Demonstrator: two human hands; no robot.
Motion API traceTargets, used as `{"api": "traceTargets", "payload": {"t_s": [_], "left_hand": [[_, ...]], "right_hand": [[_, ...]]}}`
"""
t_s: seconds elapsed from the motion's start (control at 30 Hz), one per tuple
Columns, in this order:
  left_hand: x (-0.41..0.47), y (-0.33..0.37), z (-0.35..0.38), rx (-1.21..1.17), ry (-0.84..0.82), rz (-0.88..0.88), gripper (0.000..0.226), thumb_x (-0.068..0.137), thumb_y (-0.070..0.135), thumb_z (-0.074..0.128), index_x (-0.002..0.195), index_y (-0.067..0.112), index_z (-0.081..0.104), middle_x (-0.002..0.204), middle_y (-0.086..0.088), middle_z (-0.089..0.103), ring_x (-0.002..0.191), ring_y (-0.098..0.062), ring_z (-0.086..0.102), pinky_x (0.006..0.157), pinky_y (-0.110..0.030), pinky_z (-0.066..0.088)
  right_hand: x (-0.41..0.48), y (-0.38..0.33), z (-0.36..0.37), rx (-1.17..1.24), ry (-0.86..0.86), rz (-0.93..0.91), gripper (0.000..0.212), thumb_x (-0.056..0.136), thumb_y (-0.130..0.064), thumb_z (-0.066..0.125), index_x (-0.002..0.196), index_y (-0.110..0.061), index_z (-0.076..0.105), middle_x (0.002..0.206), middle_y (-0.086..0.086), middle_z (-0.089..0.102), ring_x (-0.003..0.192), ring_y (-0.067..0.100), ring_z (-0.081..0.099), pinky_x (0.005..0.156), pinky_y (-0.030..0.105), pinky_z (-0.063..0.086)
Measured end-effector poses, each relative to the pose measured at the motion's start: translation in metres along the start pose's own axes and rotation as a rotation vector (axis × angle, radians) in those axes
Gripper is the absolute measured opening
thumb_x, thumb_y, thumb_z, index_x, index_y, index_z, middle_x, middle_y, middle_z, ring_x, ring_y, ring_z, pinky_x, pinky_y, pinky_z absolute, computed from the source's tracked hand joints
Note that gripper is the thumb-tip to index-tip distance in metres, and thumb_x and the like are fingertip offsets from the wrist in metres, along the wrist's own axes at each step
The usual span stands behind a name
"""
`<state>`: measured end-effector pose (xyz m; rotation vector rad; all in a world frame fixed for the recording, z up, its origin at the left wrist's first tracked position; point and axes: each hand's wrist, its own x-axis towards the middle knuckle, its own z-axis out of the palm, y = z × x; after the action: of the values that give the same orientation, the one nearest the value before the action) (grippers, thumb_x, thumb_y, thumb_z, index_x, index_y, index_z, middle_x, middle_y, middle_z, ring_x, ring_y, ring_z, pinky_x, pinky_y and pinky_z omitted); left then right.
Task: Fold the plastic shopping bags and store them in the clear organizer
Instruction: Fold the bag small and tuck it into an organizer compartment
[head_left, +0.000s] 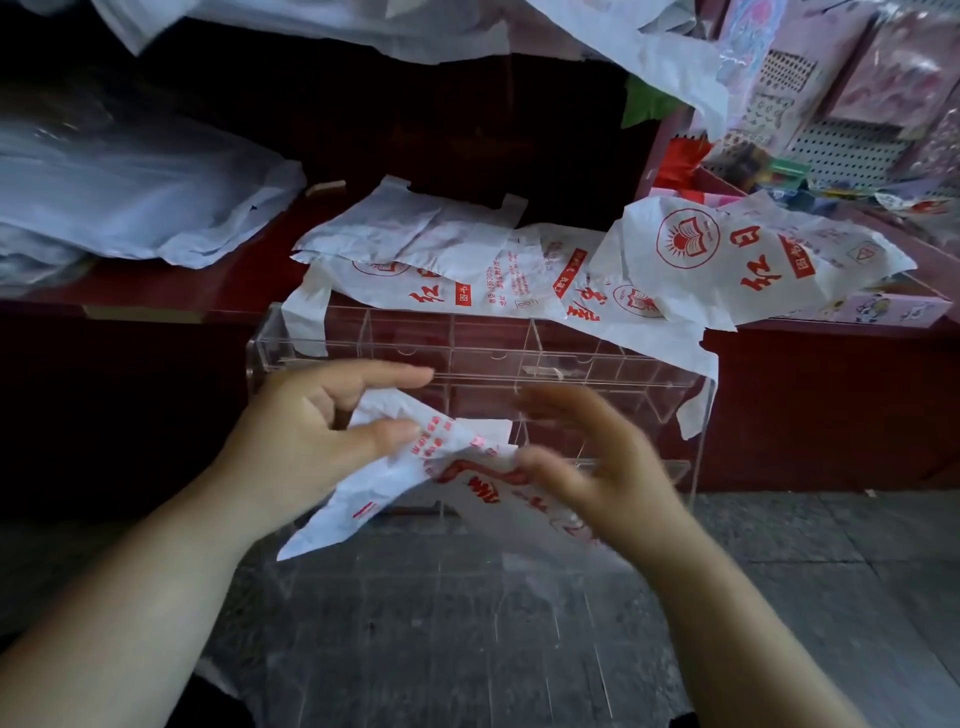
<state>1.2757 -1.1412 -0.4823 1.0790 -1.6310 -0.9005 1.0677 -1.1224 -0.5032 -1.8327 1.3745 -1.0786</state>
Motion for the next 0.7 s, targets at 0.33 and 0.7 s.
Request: {"api": "traceTargets", "payload": {"t_s": [0.33,0.7], "left_hand": [[-0.002,-0.002,-0.007,0.010,-0.233,-0.099,0.027,0.045,0.034,0.077,0.072,0.031,0.073,0.073,0.006,0.073,0.067,-0.005,0.068,0.062,-0.018,0.053],[0.001,-0.020,0.019,-0.231,-0.016,-0.301,0.032,0.074,-0.001,0.065,0.055,0.023,0.073,0.063,0.003,0.071,0.060,-0.008,0.067,0.059,-0.019,0.054]], "right_hand": [[-0.001,-0.015,0.018,0.342,0.097,0.204,0.027,0.078,-0.010,0.066,0.053,-0.017,0.066,0.059,-0.003,0.066,0.060,0.013,0.060,0.060,0.032,0.052],[-0.006,0.002,0.019,0.594,0.091,0.369,0.009,0.077,-0.027,0.065,0.072,-0.020,0.068,0.068,-0.003,0.069,0.064,0.011,0.066,0.054,0.021,0.051]]}}
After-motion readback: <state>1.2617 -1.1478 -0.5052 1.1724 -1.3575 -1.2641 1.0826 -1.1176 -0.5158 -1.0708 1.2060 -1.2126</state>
